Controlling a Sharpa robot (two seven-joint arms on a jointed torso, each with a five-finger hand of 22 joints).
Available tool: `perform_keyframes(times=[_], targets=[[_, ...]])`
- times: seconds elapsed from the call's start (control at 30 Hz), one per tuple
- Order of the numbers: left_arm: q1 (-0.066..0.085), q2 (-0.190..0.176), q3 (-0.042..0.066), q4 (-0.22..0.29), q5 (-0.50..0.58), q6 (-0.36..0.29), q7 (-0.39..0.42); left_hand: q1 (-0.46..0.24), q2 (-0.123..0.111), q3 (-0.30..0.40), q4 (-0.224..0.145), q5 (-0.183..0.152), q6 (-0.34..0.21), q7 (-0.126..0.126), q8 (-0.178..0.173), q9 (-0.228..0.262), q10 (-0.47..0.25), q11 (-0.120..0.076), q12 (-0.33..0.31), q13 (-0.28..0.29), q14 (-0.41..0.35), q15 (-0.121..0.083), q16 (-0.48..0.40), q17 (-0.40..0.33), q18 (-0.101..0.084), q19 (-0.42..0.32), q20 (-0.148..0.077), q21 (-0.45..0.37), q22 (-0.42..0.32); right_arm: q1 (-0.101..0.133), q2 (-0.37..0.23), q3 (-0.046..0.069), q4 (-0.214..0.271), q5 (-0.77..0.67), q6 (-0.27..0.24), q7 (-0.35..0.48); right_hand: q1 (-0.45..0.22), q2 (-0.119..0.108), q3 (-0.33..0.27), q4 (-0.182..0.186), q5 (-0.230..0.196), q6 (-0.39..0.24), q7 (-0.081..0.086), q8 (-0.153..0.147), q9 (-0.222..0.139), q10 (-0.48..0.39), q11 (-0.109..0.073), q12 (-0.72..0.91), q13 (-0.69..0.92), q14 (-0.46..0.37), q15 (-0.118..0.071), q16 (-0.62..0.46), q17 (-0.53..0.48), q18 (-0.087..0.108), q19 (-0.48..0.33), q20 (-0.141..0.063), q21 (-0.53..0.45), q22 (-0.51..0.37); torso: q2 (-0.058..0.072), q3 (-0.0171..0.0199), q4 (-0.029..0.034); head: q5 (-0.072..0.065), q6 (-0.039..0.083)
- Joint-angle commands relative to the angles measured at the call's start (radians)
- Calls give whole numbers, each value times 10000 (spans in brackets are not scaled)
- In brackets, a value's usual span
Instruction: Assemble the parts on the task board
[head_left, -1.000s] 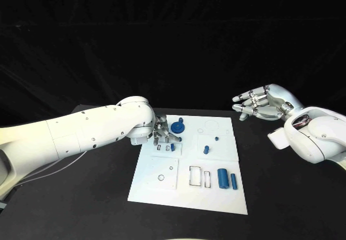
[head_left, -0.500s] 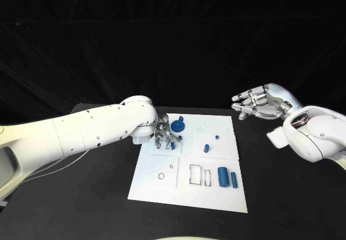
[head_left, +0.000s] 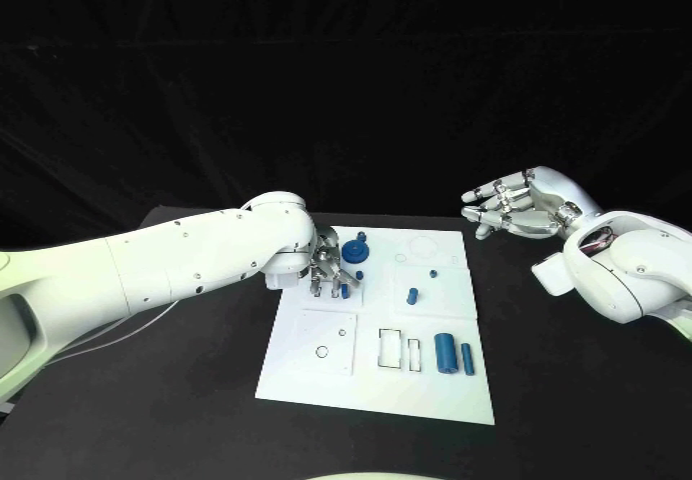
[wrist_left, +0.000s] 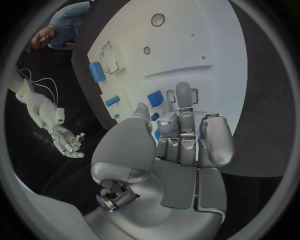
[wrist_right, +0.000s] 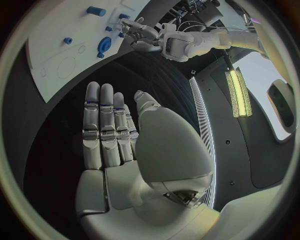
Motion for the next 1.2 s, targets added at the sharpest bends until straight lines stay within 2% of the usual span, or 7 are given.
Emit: perform_keyframes(times=[0.03,0.17,0.8,0.93,1.07,1.13,1.2], targets=[[-6,28,-1,-4,121,268,6,124,-32,81,-16,35,-90,-11,74,26,-14,-2,37,13,58,8,-74,16,-178,25,43,58,31,-11,18,1,-20,-101,-16,-30,-32,37,21,-65,52,13,72,-67,17,12,54,-41,-11,19,57,-38,-8,66,34,69,-36,-13,8,2,9,-4,-27],[-7,31,-1,2,135,316,0,139,-31,97,-16,35,-92,-12,78,33,-13,-3,39,16,58,8,-77,20,-179,26,43,64,41,-23,42,0,-55,-107,-19,-19,-16,50,40,-72,92,22,69,-64,20,16,51,-44,-15,21,55,-48,-11,67,39,68,-44,-28,16,1,18,-48,-23],[-8,18,0,-8,290,354,-3,444,32,426,-50,46,-124,-29,145,145,-17,-17,27,15,73,-1,-132,92,-186,15,44,113,110,-40,91,-3,-97,-117,-14,-30,0,58,64,-81,138,36,66,-59,25,20,48,-51,-22,21,53,-64,-16,67,47,66,-57,-51,23,3,19,-26,-69],[-8,17,0,-15,354,331,-3,927,181,871,-227,71,-189,-61,150,198,-36,-47,-4,0,82,-21,-167,138,-187,5,33,133,136,-42,94,-4,-96,-116,-10,-30,0,58,64,-81,138,36,66,-59,25,20,48,-51,-22,21,53,-64,-16,67,47,66,-57,-51,29,2,11,-26,-84],[-8,30,0,-30,362,309,-1,1652,303,1618,-567,113,-311,-111,100,227,-99,-97,-89,-45,86,-60,-212,190,-194,5,7,173,201,-44,95,-4,-95,-115,-6,-35,-1,60,66,-79,146,38,66,-58,26,22,48,-50,-23,21,54,-67,-16,66,48,66,-59,-55,23,-2,9,-28,-97],[-8,34,0,-35,370,303,-1,1940,261,2006,-717,128,-365,-116,62,230,-148,-109,-157,-87,83,-71,-233,213,-197,4,-5,186,222,-45,96,-4,-100,-114,-5,-39,-3,62,71,-77,159,41,66,-57,27,26,48,-51,-24,19,55,-72,-18,65,48,67,-64,-62,26,0,6,-22,-84],[-8,33,0,-38,392,290,1,2143,79,2584,-807,127,-400,-92,19,235,-195,-94,-253,-149,81,-64,-265,249,-202,3,-11,207,253,-46,98,-5,-104,-114,-2,-42,-5,60,77,-76,182,44,66,-57,28,28,48,-54,-28,10,57,-84,-22,64,45,68,-74,-74,20,0,8,-19,-89]])
